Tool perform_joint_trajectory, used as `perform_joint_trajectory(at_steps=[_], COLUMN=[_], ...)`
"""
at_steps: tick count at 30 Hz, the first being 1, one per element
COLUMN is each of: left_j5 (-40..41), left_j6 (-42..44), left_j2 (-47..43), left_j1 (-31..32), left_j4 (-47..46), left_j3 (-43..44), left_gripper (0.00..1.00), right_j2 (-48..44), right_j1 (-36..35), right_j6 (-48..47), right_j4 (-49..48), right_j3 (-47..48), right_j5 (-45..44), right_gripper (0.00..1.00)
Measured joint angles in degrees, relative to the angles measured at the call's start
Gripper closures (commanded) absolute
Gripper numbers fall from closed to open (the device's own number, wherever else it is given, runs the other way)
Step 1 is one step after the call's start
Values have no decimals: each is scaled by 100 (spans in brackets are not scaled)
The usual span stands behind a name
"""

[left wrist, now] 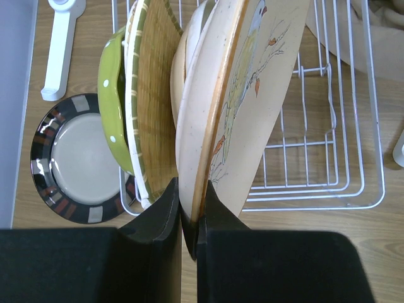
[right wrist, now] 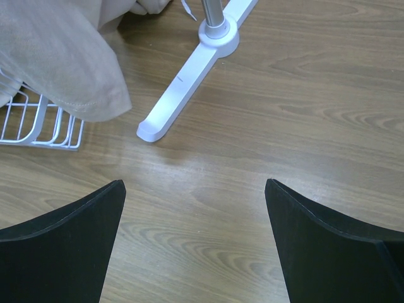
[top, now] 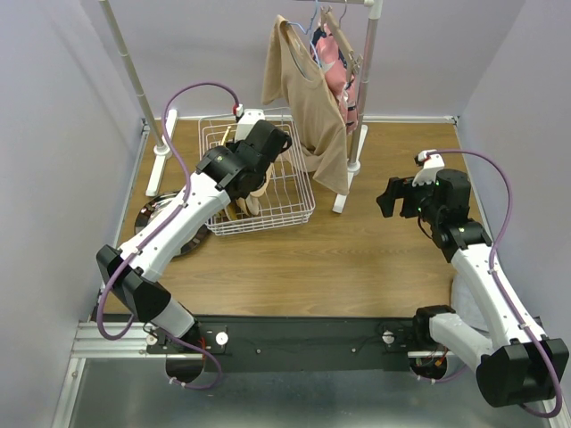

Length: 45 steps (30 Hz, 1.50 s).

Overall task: Load the plates into the dish rack
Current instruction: Insert the plate into the dish rack

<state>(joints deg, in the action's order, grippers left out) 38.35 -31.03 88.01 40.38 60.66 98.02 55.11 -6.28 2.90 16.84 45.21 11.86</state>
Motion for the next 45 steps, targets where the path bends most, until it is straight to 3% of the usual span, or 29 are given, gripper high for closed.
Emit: perform_joint_trajectory(at_steps=[45], left_j5=[101], left_j6=[-560], left_j2=[398], left_j1=[22], left_j4=[-133], left_j3=[35], left_gripper=[100], right_j2=[-4], right_j1=[0], right_j6=[-103], right_j4=[-42], right_j3=[-11], right_j5=[-243], right_gripper=[0])
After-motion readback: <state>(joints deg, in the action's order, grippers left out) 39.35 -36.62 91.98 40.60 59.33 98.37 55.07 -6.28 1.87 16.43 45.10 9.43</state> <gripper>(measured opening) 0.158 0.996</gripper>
